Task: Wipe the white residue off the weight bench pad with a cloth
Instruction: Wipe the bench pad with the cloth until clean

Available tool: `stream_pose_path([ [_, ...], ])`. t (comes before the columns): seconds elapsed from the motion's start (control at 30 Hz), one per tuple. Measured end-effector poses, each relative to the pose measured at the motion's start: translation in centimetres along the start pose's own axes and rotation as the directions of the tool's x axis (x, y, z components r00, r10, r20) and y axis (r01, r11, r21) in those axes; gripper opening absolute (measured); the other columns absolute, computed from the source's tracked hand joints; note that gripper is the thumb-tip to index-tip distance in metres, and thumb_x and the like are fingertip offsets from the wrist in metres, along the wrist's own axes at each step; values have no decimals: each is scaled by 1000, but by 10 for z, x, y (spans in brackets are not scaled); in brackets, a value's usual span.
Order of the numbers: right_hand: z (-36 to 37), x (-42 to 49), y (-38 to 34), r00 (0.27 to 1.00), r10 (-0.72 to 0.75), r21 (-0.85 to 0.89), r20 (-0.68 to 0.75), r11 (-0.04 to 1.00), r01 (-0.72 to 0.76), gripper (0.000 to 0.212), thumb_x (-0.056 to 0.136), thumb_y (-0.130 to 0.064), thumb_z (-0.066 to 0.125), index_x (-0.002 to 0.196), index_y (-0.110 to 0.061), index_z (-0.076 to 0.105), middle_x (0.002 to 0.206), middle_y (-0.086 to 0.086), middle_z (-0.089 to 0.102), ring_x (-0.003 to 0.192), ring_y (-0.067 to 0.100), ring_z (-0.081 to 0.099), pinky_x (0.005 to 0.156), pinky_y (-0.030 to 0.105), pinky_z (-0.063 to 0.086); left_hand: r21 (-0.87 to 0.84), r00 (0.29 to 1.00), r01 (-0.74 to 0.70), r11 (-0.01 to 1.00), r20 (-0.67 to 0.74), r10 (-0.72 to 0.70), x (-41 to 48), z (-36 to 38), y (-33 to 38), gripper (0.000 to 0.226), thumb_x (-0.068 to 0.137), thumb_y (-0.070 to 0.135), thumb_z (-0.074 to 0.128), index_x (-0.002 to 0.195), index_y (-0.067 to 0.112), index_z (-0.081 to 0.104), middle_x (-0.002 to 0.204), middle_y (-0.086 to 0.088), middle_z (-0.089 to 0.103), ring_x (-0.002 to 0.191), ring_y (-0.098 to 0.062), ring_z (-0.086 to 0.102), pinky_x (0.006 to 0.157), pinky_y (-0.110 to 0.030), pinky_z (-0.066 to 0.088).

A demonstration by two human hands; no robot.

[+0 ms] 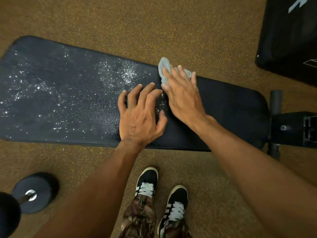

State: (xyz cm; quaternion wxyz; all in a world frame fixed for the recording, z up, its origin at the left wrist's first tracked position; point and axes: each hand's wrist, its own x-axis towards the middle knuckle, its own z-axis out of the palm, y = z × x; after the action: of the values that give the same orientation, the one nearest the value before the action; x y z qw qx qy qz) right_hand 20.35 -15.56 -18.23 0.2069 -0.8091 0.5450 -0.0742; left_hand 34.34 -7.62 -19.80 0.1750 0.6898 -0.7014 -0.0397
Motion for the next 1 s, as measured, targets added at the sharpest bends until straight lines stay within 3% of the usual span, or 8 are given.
stream_pose_path([
  [0.13,-16,-34,35,981,-161,-118,105,978,173,51,106,-32,30,154,-14,35,160,10,34,153,27,21,123,51,7,33,999,36,999,-6,-36,1,-4,4,45,86,36,54,128,21,57,143,5,57,137,-31,45,116,-61,23],
  [0.3,-10,3,25,1000,27,-98,16,995,-26,49,110,-29,29,155,-11,30,162,14,29,153,35,16,124,52,3,42,1000,23,999,8,-23,0,-3,4,40,85,34,53,123,21,55,137,7,59,135,-29,47,116,-60,24],
  [0.47,11,-21,7,964,-262,-101,39,959,265,46,103,-15,45,149,-9,44,158,13,39,148,39,30,122,56,19,32,995,93,995,-42,-92,0,-4,4,38,82,27,50,118,19,57,137,4,59,134,-29,48,114,-60,27],
  [0.57,-3,-36,31,941,-324,-192,96,922,337,49,100,-9,46,149,-10,44,157,14,40,147,40,31,120,57,22,23,994,100,995,-53,-99,-1,-4,4,38,80,26,48,118,20,54,135,4,60,133,-29,48,114,-59,27],
  [0.63,-15,-28,39,969,-232,-212,88,946,245,49,103,-10,40,151,-10,39,159,15,36,149,40,27,121,55,17,26,992,111,994,-61,-109,-1,-4,5,38,80,26,49,117,20,54,132,5,60,132,-29,49,113,-59,28],
  [0.7,-21,-4,34,997,-69,-144,32,987,73,47,108,-17,34,154,-10,33,162,14,30,152,36,20,124,51,11,33,991,115,993,-67,-112,-1,-4,4,37,80,25,50,116,20,55,131,4,61,131,-29,50,113,-58,29],
  [0.77,-21,21,21,1000,-8,-64,4,998,8,47,109,-24,33,154,-9,34,163,13,28,152,35,18,124,51,8,26,991,116,993,-78,-113,-1,-4,5,37,80,24,51,116,19,57,130,3,61,129,-29,51,111,-58,31],
  [1.0,-6,-24,18,916,-375,-151,141,907,394,48,103,-26,36,146,-7,48,154,13,44,146,34,35,121,52,23,13,989,137,991,-56,-136,-1,-5,3,44,81,23,51,125,17,56,137,0,59,132,-28,50,113,-58,29],
])
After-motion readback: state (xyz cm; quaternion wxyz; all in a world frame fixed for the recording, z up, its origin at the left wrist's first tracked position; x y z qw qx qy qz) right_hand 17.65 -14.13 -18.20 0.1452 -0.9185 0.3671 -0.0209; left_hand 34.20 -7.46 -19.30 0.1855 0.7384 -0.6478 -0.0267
